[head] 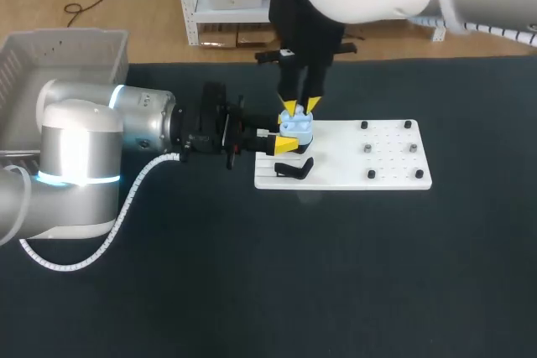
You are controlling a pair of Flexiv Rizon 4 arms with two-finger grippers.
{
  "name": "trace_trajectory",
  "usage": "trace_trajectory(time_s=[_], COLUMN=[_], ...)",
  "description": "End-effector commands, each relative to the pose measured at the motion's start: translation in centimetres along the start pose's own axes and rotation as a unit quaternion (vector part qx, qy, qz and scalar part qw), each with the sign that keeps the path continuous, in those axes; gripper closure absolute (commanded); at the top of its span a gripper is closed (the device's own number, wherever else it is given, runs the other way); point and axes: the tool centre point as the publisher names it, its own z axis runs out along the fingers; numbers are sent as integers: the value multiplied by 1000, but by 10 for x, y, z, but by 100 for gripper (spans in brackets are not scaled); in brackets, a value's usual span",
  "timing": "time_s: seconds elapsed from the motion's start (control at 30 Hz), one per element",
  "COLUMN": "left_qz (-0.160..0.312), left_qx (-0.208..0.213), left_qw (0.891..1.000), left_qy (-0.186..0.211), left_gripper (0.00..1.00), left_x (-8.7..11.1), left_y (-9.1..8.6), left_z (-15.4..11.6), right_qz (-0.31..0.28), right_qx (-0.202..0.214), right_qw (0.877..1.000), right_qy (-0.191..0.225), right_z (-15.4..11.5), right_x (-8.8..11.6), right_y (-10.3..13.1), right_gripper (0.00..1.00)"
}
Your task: Pick up each earbud case from the left stands, insert the matching earbuds, close the lid, and place the case in the box.
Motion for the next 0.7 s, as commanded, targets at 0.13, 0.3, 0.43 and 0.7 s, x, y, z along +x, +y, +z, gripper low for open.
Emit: trace_trajectory(time_s=[0.13,0.3,0.43,0.7], left_qz=[1,1,1,1], left_qx=[-3,-3,-3,-3], left_qw=[1000,1000,1000,1000], left_qy=[0,0,0,0], left_gripper=[100,100,100,100], left_x=[0,0,0,0], left_y=[-2,-2,-2,-2], left_z=[0,0,0,0], right_qz=[1,3,7,20], right_qx=[1,4,7,12], right_qw=[1000,1000,1000,1000], right_qy=[5,8,6,-7], right_z=[8,13,15,18], right_x=[-3,-5,-6,-6], right_y=[1,1,0,0], right_gripper=[100,100,100,100])
